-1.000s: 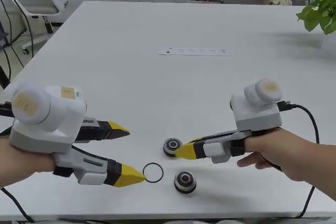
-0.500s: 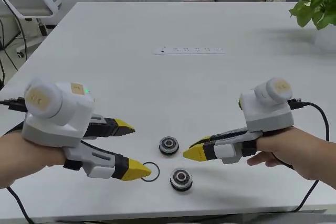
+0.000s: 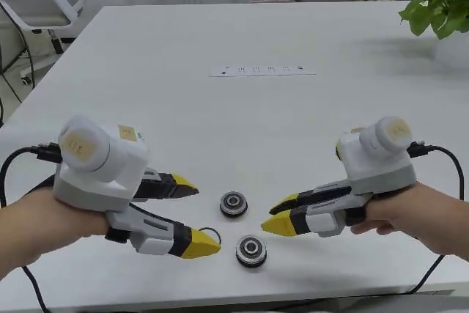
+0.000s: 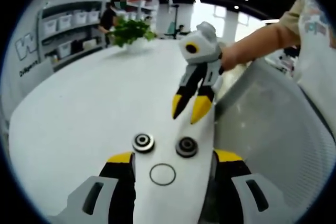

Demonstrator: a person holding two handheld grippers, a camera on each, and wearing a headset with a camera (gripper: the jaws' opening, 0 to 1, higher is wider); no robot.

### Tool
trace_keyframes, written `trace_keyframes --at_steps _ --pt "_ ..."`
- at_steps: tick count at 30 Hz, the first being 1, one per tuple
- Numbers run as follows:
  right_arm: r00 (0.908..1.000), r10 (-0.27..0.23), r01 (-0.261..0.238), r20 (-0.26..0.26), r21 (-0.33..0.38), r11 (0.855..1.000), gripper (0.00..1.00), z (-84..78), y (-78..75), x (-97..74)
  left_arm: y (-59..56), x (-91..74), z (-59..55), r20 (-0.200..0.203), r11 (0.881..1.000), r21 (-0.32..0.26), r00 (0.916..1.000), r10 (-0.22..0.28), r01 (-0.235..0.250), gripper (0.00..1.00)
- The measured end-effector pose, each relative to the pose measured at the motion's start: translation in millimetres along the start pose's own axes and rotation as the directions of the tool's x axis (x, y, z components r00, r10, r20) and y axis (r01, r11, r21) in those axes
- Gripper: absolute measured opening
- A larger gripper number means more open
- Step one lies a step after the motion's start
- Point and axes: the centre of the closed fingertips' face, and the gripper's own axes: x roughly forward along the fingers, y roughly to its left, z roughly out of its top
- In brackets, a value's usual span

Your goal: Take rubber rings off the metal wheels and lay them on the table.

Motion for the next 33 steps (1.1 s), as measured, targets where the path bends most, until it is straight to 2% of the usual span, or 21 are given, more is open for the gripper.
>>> trace_keyframes --at_steps 12,21,26,33 --pt "0.9975 -0.001 -0.009 -0.071 -0.134 0.991 0.25 -19.7 -1.7 4.1 -6.7 15.1 -0.4 -0.029 0.999 0.023 0.9989 -0.037 0.037 0.58" --pt "0.9913 0.002 -0.032 -0.132 -0.229 0.973 0.25 -36.3 -1.7 9.9 -11.5 29.0 -4.8 -0.059 0.996 0.042 0.9957 -0.071 0.074 0.55" --pt "0.9880 0.008 -0.050 -0.154 -0.267 0.962 0.24 -40.4 -0.5 14.7 -15.8 37.2 -4.1 -0.069 0.994 0.052 0.9934 -0.092 0.096 0.52" --pt "0.9861 0.012 -0.063 -0.166 -0.304 0.951 0.22 -41.8 -0.1 20.0 -21.6 47.5 -10.6 -0.100 0.990 0.065 0.9881 -0.117 0.124 0.48"
